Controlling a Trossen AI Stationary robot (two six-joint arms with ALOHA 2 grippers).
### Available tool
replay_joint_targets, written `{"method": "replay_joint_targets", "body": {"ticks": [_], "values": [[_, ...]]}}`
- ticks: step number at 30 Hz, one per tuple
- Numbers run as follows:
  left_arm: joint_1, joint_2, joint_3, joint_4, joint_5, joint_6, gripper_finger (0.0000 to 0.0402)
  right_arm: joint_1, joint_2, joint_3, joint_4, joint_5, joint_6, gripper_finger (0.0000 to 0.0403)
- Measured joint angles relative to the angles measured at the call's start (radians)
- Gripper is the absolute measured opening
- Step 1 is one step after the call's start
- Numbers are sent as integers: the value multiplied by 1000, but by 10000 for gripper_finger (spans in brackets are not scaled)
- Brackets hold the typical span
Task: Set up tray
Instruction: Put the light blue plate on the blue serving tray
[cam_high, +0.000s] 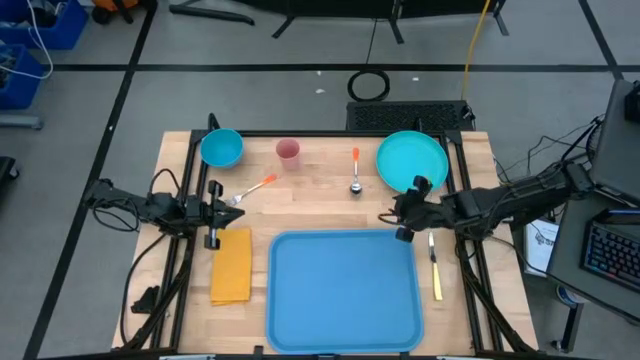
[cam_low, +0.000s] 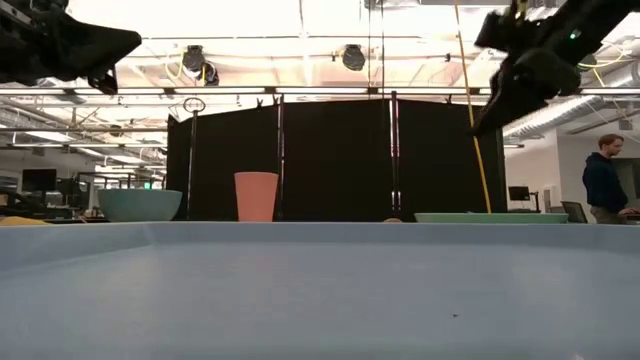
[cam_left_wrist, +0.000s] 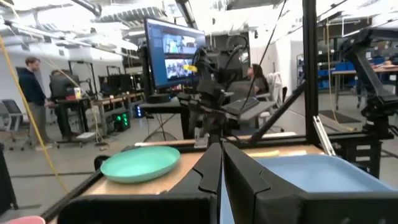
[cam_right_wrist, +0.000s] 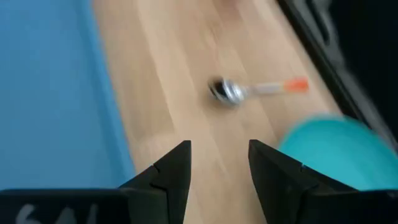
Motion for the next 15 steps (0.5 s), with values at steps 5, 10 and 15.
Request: {"method": "replay_joint_targets", "body": {"ticks": [5, 10, 15], "values": [[0, 0, 0, -50, 0, -56, 21, -79, 71, 9, -102, -74, 60, 155], [0, 0, 0, -56, 1, -82, 21, -138, 131, 9, -130, -80, 15, 161], [0, 0, 0, -61, 1, -101, 21, -225, 158, 10, -130, -126, -19, 160]]}}
